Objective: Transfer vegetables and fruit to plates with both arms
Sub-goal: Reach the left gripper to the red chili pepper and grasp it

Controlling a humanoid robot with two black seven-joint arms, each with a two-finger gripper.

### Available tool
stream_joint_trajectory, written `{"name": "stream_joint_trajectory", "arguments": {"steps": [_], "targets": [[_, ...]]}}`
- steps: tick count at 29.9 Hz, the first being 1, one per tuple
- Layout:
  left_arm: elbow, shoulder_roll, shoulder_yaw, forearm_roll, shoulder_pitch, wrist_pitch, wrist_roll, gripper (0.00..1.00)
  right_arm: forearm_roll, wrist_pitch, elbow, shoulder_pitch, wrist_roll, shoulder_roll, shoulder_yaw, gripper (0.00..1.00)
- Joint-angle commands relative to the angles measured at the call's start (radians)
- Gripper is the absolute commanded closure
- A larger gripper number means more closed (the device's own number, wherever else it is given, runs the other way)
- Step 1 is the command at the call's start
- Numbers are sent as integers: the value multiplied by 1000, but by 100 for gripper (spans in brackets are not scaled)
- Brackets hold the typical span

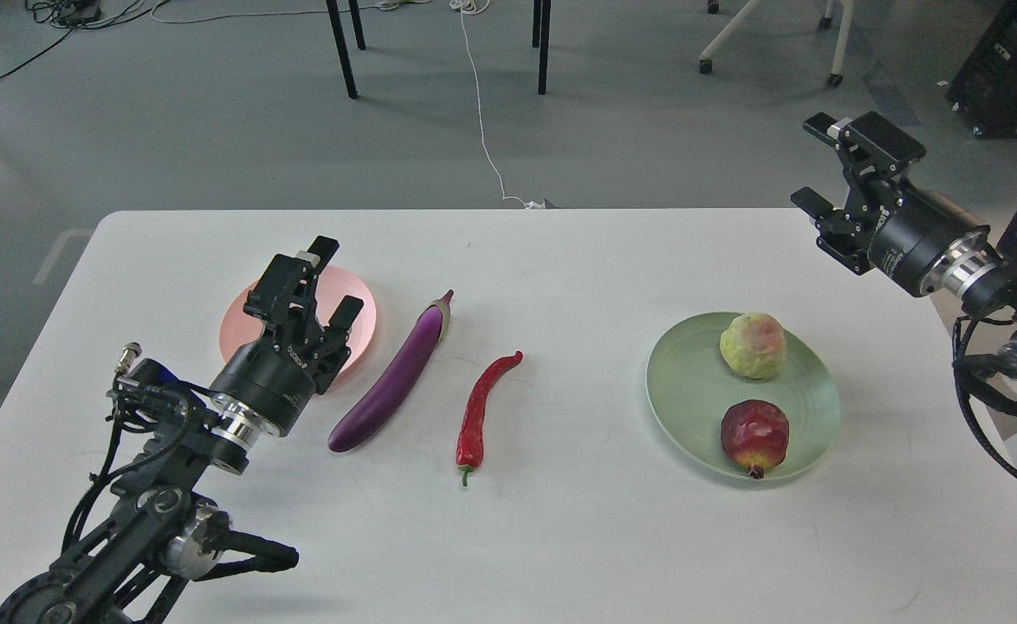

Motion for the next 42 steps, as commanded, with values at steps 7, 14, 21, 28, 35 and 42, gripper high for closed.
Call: {"name": "stream_joint_trajectory", "arguments": {"steps": [7, 14, 21, 28, 35, 42], "targets": [[2, 145, 215, 521, -157, -77, -12, 2, 189, 95, -193, -242, 0, 160, 273, 2], [51, 290, 514, 940, -496, -169, -13, 2, 184, 98, -193, -247, 0, 155, 274, 2], [184, 221, 769, 992, -761, -225, -4, 2, 180, 101, -189, -265, 0, 148, 277, 2], [272, 138, 809, 1009, -805, -315, 24, 4, 178, 101, -189, -273, 0, 145, 283, 2], [266, 101, 799, 933, -824, -460, 152, 4, 176, 101, -190, -273, 0, 145, 291, 2], [272, 60, 802, 845, -834, -460, 206, 4, 176, 101, -190, -273, 0, 145, 293, 2]]}}
